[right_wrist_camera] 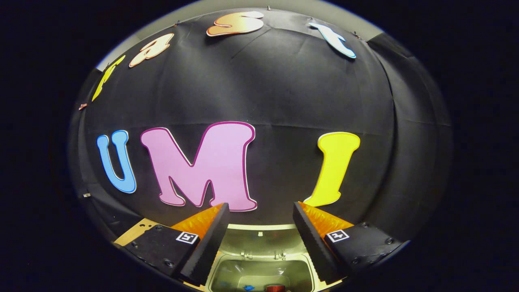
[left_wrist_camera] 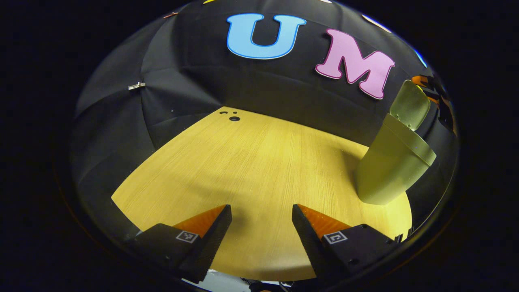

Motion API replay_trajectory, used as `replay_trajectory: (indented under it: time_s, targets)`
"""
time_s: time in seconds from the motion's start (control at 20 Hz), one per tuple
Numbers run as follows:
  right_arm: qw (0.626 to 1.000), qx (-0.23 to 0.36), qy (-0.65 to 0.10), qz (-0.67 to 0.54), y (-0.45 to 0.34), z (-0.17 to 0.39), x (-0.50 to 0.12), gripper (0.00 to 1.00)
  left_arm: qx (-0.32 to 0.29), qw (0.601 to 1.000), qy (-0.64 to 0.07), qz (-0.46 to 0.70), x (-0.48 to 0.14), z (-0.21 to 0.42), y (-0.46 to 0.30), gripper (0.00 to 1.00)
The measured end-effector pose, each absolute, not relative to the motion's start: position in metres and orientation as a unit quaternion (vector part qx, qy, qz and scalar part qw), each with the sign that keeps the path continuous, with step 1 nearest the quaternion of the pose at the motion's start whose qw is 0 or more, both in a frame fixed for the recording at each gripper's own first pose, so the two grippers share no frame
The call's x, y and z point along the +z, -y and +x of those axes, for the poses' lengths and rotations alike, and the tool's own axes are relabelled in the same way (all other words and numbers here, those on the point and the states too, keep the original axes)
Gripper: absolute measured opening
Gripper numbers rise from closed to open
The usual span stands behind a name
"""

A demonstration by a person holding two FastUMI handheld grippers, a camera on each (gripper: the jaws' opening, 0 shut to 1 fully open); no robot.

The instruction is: Press the lid of the desktop garbage bin to open it, pick up the crumpled paper on the desktop and throw it into the bin, then pick up the pop can on the desktop and drop it into the bin, and finally close the garbage bin lid.

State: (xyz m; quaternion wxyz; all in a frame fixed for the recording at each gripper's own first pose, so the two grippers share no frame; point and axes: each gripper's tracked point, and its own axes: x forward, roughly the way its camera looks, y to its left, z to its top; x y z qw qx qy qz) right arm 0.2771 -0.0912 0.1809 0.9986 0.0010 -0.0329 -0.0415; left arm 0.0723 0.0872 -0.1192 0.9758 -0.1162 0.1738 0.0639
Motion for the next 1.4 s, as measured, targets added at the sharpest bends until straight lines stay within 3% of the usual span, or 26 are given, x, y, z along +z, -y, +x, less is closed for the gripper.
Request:
replay_trajectory:
  time_s: [0.55,1.4]
  targets:
    - [0.999,-0.042,0.008,0.018,0.091,0.205,0.103,0.98,0.024,0.979,-0.172,-0.104,-0.111,0.080,-0.062,0.96]
    - [0.993,-0.046,-0.104,0.007,0.091,0.194,-0.002,1.00,-0.009,0.977,-0.194,-0.086,-0.123,0.067,-0.040,0.96]
